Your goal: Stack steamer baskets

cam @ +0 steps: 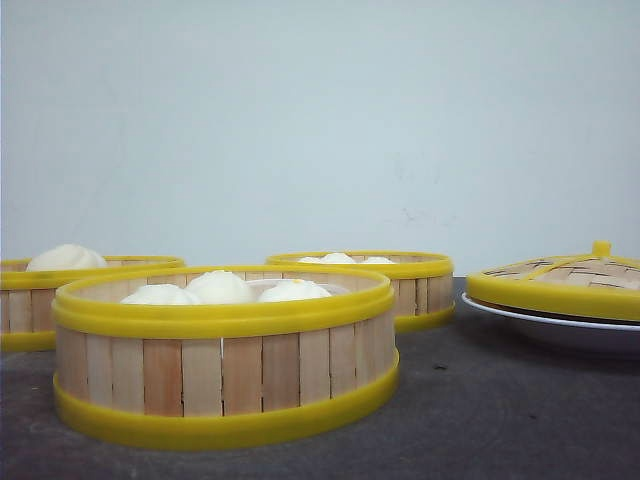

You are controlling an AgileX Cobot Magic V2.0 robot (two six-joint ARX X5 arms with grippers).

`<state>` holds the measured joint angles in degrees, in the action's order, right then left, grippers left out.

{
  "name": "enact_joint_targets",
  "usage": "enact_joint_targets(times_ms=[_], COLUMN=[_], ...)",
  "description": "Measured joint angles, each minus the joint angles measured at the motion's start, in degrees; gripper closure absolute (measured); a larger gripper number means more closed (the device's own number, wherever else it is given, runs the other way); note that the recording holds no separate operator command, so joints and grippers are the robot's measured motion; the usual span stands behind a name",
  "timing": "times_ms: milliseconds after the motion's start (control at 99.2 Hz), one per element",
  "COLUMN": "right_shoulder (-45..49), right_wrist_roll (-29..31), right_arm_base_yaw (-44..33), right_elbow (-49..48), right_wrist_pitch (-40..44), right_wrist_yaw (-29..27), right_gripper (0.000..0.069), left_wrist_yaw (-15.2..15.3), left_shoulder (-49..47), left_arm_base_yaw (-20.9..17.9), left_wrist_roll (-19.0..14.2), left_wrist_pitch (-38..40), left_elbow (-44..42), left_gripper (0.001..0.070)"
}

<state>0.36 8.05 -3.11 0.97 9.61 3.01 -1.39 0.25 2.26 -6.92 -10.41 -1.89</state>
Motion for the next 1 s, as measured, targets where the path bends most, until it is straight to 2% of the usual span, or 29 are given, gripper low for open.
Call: enact_joint_targets(times_ms=[333,544,726,857,998], right_shoulder=[0.0,0.0,0.5,4.0,11.5], right_wrist_roll=[2.8,7.0,10.5,11.6,11.4], right_arm_base_yaw=[0.0,0.0,0.0,0.0,0.0], right_elbow=[0.0,0.0,0.4,5.2,15.0], right_wrist_pitch=[-0.3,-2.9,-2.8,-2.5,-1.8], right_wrist_yaw=[0.0,0.0,-0.2,-1.0,-1.0], right_gripper=[0.0688,0.0688,0.0688,0.0688,0.0688], left_wrist_yaw=[0.0,1.7,2.8,2.7,2.5], left_shoulder=[0.0,0.0,1.7,6.6,15.1], left_arm_base_yaw=[0.0,0.0,0.0,0.0,0.0], left_wrist_roll=[-0.3,-4.2,-7.5,-9.4,-9.8], left_wrist_pitch=[0.0,3.0,1.2,1.1,1.3], left_elbow=[0.0,0.0,-0.6,-5.4,-15.2], left_gripper=[0.0684,0.0685,0.0685,0.0685,0.0685])
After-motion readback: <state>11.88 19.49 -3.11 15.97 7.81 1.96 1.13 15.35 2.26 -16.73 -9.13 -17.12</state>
